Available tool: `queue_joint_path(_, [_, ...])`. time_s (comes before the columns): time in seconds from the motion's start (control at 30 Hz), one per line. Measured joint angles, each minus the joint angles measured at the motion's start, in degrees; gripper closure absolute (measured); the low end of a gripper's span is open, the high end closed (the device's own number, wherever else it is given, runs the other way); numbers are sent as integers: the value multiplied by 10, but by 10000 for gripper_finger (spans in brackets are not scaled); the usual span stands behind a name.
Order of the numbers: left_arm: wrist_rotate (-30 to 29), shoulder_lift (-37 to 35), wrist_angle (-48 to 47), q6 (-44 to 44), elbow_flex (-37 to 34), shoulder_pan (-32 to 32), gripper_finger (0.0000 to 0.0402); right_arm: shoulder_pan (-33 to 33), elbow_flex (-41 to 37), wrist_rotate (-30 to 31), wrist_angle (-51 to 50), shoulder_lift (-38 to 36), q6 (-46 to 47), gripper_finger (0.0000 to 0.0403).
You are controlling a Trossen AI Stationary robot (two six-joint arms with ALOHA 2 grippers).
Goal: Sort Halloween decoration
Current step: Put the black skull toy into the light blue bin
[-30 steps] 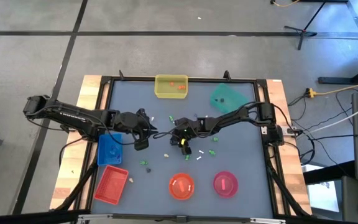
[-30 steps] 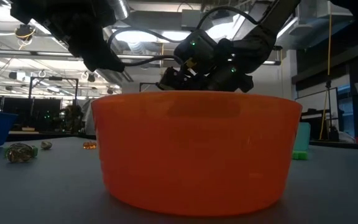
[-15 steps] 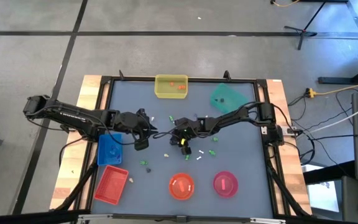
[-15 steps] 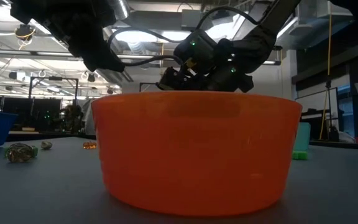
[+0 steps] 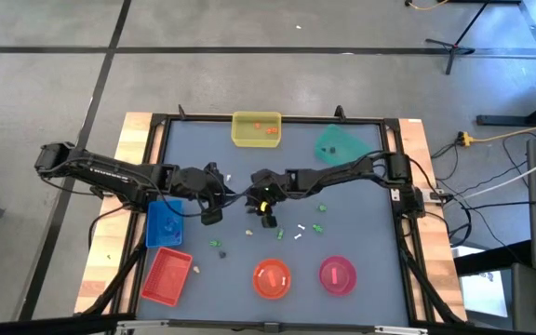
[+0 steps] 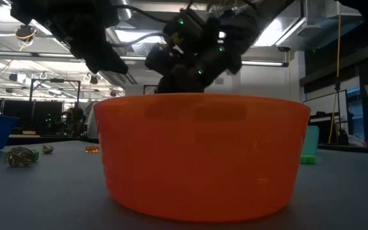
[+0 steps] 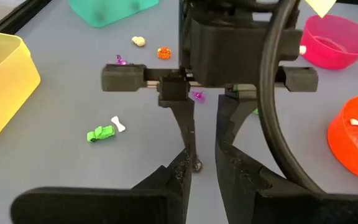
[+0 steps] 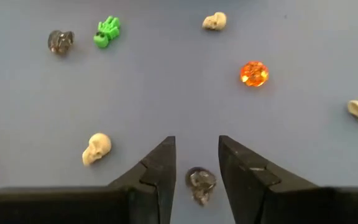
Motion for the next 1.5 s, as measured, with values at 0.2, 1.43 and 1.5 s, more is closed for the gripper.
queue_joint_path(0.2, [0, 0, 0, 0, 0, 0, 341, 0, 15, 5, -21, -1, -1, 284])
queue_joint_path(1.43, [-1, 0, 1, 0, 0, 0, 341, 1, 17, 25, -54, 53, -2, 282])
queue_joint_path(1.5, [-1, 0, 1, 0, 0, 0, 341, 1, 17, 25, -55, 53, -2, 295])
